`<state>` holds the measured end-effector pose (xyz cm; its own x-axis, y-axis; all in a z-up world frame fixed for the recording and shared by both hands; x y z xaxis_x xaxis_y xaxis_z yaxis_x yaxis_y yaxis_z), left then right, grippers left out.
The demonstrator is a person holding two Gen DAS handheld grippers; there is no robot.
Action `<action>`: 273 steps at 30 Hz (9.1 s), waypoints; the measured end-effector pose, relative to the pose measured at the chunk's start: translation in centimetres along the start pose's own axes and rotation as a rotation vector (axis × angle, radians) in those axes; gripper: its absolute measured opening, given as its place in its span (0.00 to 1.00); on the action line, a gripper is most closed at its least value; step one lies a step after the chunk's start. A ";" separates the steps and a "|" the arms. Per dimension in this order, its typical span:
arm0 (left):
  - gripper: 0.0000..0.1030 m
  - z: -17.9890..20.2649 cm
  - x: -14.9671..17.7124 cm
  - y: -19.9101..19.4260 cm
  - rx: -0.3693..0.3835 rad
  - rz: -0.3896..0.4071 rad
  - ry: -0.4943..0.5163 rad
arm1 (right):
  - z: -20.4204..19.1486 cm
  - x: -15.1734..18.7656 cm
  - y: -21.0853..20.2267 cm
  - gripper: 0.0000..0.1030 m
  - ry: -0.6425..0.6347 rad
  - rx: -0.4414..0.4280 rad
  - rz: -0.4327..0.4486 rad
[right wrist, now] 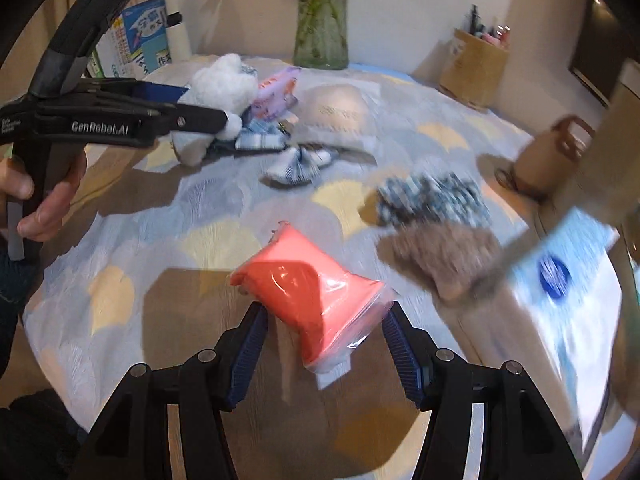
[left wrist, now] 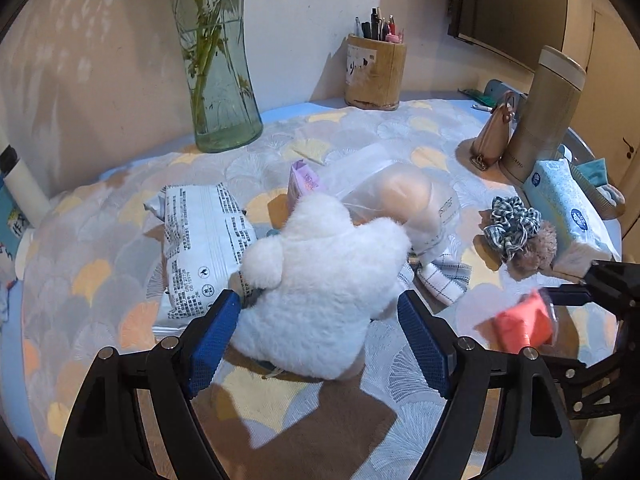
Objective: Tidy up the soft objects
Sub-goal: 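Grasp the red pouch with the right gripper while the left grasps the white fluffy plush, then carry the red pouch and white plush with both grippers to the glass bowl, then open both grippers to drop the items into the glass bowl, then move both tools back over the remaining items on the table, then grasp the white printed snack bag with the left gripper while the right grasps the purple pack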
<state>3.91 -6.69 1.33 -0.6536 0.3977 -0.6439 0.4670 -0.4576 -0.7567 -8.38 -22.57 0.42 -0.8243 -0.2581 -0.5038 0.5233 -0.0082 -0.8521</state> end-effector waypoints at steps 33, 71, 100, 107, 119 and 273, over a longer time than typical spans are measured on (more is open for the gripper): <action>0.53 -1.6 1.5 -1.7 0.062 0.038 -0.062 | -3.1 -4.7 2.0 0.75 -0.223 -0.073 0.020; 0.51 31.7 -12.0 0.7 0.436 0.054 0.267 | 27.1 3.7 -15.1 0.37 0.798 0.075 0.276; 0.74 36.6 -12.4 1.7 0.440 0.107 0.354 | 35.0 6.0 -15.9 0.59 0.927 0.211 0.255; 0.74 29.3 -11.9 -5.6 0.349 0.221 0.257 | 27.8 3.8 -19.8 0.59 0.798 0.208 0.317; 0.74 14.1 -6.4 -13.0 0.089 0.317 0.056 | 12.8 -1.3 -19.3 0.59 0.556 0.197 0.352; 0.70 -9.1 4.3 -2.7 0.071 -0.001 -0.442 | -4.5 -3.7 1.4 0.48 0.467 -0.315 -0.080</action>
<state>5.28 3.48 -0.43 -0.8530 0.0271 -0.5212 0.4343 -0.5168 -0.7377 -5.55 -17.26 0.41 -0.9043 0.1865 -0.3840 0.4244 0.2965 -0.8555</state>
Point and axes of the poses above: each gripper's, at about its wrist camera, not at the fingertips, and y roughly the way its jaws point, z to its right, x to its underside, the point moved 3 cm from there along y, roughly the way its jaws point, and after that the axes turned 6 degrees about x, right-handed, at the moved point
